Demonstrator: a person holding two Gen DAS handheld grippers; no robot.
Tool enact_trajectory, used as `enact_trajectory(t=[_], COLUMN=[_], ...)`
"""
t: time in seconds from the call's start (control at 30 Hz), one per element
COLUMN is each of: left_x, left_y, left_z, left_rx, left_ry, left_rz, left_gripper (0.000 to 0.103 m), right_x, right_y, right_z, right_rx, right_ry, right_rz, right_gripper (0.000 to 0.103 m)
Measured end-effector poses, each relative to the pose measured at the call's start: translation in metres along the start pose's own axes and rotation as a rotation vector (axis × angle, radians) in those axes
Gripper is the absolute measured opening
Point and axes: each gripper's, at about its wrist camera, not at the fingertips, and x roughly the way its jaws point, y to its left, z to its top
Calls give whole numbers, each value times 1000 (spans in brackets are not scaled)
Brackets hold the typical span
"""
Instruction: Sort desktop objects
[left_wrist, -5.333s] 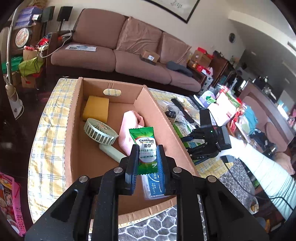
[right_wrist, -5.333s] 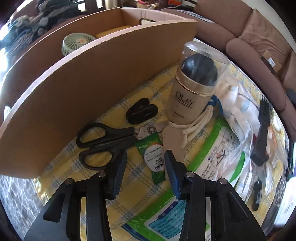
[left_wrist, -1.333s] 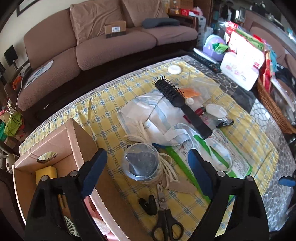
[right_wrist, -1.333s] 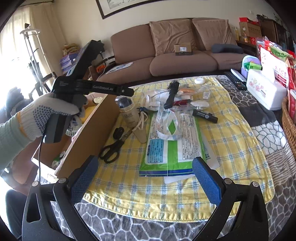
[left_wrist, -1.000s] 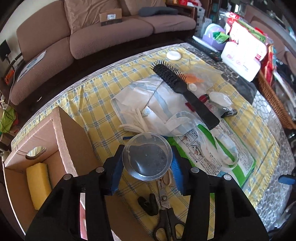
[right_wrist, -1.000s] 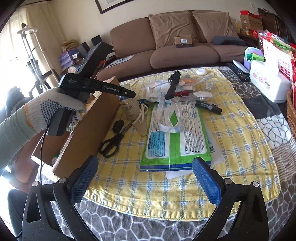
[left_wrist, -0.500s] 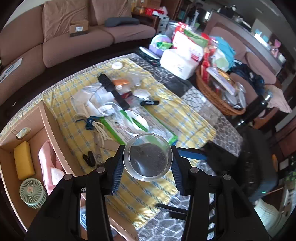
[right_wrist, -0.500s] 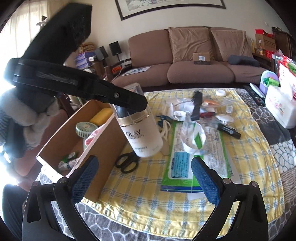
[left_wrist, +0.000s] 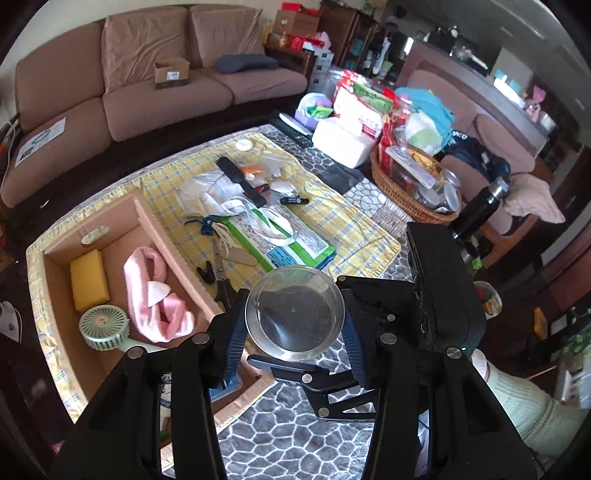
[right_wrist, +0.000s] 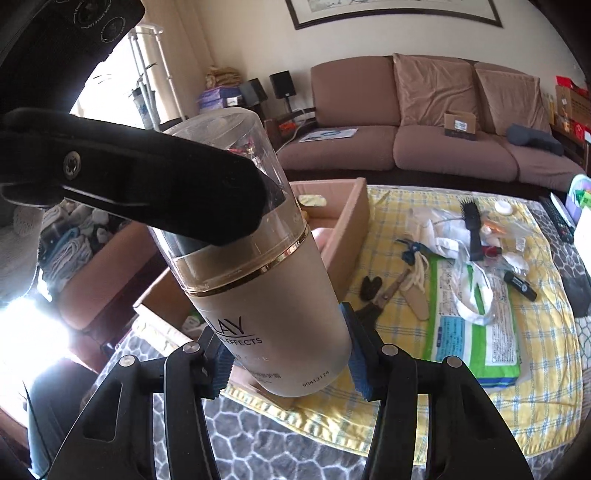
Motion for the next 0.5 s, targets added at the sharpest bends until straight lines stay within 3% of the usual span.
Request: enact_trajectory(t=[0.17,0.2,0.23,0.27,0.5], left_x=[-47,-51,-54,-55,-30], left_y=[55,67,81,94,170], left_z=[-10,-13,-16,-20,-53], left_rx=[-76,-90,-108,-127,-217], left_ry=[-55,-54,-53,-51,-1], left_rz=[43,55,65,75,112], left_gripper=[44,44,44,44,44], right_x=[29,38,48,58,151], right_y=[50,59,67,73,100], right_z=[45,53,60,66,73], right_rx=[-86,-102,-107,-102,-25], right_ry=[38,38,37,40,184], right_rz=[35,38,41,54,180], right_gripper=[54,56,66,67,59])
